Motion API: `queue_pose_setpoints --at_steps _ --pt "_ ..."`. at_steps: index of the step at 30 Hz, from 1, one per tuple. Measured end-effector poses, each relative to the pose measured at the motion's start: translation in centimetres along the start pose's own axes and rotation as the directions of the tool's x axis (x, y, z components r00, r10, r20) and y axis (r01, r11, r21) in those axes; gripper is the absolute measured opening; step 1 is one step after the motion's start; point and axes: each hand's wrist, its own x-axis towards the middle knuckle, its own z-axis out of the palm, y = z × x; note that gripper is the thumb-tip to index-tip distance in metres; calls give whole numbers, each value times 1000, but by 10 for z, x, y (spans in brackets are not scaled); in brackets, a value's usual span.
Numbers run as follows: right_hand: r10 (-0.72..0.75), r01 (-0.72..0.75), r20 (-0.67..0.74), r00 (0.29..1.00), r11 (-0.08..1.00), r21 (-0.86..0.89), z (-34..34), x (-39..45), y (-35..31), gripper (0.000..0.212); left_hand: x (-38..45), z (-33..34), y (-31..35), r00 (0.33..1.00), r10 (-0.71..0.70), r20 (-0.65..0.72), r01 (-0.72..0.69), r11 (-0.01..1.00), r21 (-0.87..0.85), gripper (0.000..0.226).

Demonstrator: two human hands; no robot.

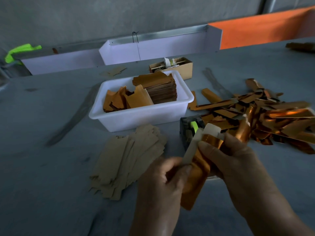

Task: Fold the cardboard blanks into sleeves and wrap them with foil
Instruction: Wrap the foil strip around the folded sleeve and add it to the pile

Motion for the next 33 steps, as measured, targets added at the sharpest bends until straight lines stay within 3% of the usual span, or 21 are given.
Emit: queue_pose_setpoints --at_steps 5,9,12,15,17,20,23,28,33 --pt "-6 6 8 1000 999 42 0 -1 0 35 1 6 -3 997 4 -80 -12 996 -93 19" --pt "24 -25 16 1000 996 90 -3 1 1 23 0 9 1 996 70 -56 -75 993 -96 33" --pt "59 -64 42 997 987 146 -4 1 1 19 -2 12 4 967 235 -94 -218 963 156 31" --pt "87 -98 73 994 981 170 -6 2 -1 16 -3 14 3 906 412 -101 -337 844 417 34" --pt "90 -107 97 991 978 177 -9 3 -3 20 -3 13 3 934 345 -89 -296 890 348 30" --pt "105 -133 159 982 976 175 -12 3 -6 37 -1 9 5 998 40 -45 -41 999 -21 16" --pt "99 -126 176 979 981 145 -12 3 -6 40 1 7 7 995 -103 19 104 958 -268 22" --pt "106 -130 184 977 984 122 -12 5 -7 37 1 9 6 995 -105 -4 98 948 -304 23" --pt "124 -146 215 969 986 87 -16 9 -7 38 -1 4 5 999 -44 -16 41 986 -159 9"
